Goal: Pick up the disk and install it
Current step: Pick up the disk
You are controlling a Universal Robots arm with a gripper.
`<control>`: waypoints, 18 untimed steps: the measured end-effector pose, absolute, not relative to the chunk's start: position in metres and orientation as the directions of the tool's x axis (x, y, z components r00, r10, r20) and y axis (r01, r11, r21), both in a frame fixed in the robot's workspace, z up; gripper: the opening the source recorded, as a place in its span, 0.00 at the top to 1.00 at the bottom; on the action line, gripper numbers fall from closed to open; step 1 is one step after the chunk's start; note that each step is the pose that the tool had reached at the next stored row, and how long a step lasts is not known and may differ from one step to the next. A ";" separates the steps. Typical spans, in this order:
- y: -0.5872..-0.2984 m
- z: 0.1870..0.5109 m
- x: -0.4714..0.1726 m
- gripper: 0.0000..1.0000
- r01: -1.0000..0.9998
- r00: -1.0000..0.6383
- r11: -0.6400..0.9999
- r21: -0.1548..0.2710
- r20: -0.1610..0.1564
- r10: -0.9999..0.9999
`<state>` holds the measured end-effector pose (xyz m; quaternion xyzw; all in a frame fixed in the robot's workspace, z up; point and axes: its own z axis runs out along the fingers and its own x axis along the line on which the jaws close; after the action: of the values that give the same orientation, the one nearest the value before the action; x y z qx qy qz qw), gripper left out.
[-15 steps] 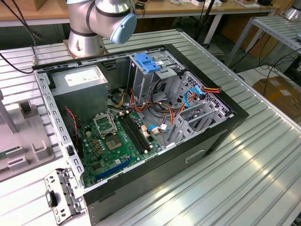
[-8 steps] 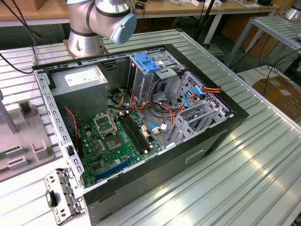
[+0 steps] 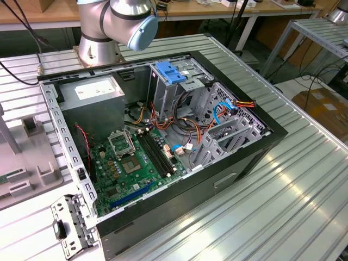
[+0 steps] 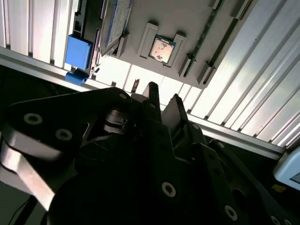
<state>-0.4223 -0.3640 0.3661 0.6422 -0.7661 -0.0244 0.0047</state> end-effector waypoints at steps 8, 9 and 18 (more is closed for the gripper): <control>-0.364 0.366 -0.422 0.46 -0.984 -0.176 0.175 0.043 -0.024 -0.984; -0.364 0.366 -0.422 0.46 -0.984 -0.176 0.175 0.043 -0.024 -0.984; -0.358 0.366 -0.422 0.46 -0.984 -0.176 0.175 0.044 -0.025 -0.984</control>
<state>-0.4223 -0.3584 0.3658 0.6419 -0.7664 -0.0247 0.0045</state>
